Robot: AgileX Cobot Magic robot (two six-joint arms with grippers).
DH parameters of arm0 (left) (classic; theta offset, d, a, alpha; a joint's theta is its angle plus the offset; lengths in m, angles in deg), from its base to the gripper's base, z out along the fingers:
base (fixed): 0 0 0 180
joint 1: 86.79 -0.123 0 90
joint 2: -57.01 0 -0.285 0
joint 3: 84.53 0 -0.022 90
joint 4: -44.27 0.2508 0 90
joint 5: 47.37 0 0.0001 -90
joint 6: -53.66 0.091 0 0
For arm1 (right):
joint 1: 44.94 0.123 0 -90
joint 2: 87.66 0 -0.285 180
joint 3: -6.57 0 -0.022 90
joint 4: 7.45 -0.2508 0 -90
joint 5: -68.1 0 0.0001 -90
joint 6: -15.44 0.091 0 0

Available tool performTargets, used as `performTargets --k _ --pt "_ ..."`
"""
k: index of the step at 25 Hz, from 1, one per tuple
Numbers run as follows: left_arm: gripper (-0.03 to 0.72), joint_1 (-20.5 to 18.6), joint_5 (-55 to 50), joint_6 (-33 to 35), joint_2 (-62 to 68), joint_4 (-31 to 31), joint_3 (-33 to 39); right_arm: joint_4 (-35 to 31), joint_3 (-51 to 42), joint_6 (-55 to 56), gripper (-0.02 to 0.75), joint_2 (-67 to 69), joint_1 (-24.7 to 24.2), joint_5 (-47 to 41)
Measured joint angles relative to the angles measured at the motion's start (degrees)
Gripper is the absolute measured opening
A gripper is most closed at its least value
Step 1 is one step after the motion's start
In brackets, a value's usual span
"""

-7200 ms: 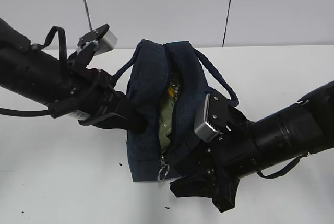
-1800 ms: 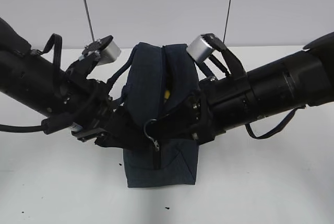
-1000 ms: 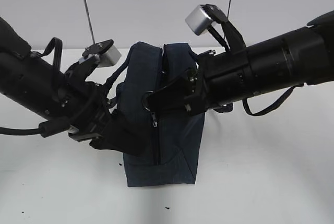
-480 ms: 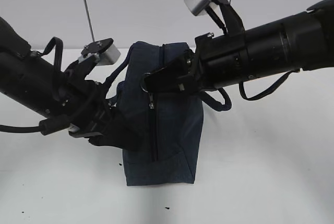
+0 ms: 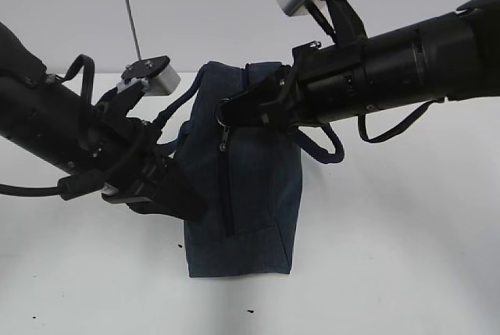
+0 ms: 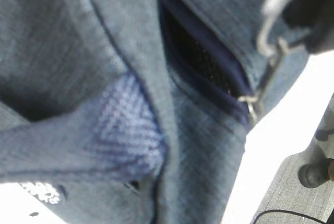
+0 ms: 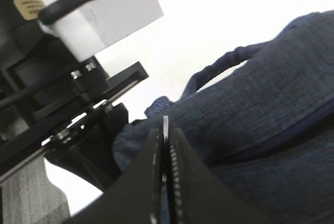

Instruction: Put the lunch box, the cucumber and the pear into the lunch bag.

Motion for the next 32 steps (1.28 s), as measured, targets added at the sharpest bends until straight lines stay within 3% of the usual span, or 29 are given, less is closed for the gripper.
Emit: performTargets --k 19,22,26,28,32 --pt "0.001 0.0 0.3 0.0 -0.1 -0.1 -0.1 0.3 2.9 2.9 0.006 0.0 0.1 -0.6" --pt "0.079 0.0 0.0 0.0 -0.1 0.0 -0.1 0.6 2.9 3.2 0.006 0.0 0.1 -0.6" --pt "0.298 0.0 0.1 -0.3 -0.1 0.8 -0.1 1.9 3.3 5.0 0.006 0.0 0.1 -0.6" --pt "0.367 0.0 0.1 -0.5 -0.1 0.8 -0.1 2.8 3.3 5.7 0.006 0.0 0.1 -0.6" --pt "0.403 0.0 0.2 -0.6 -0.1 1.0 -0.1 3.3 3.3 6.0 0.006 0.0 0.1 -0.3"
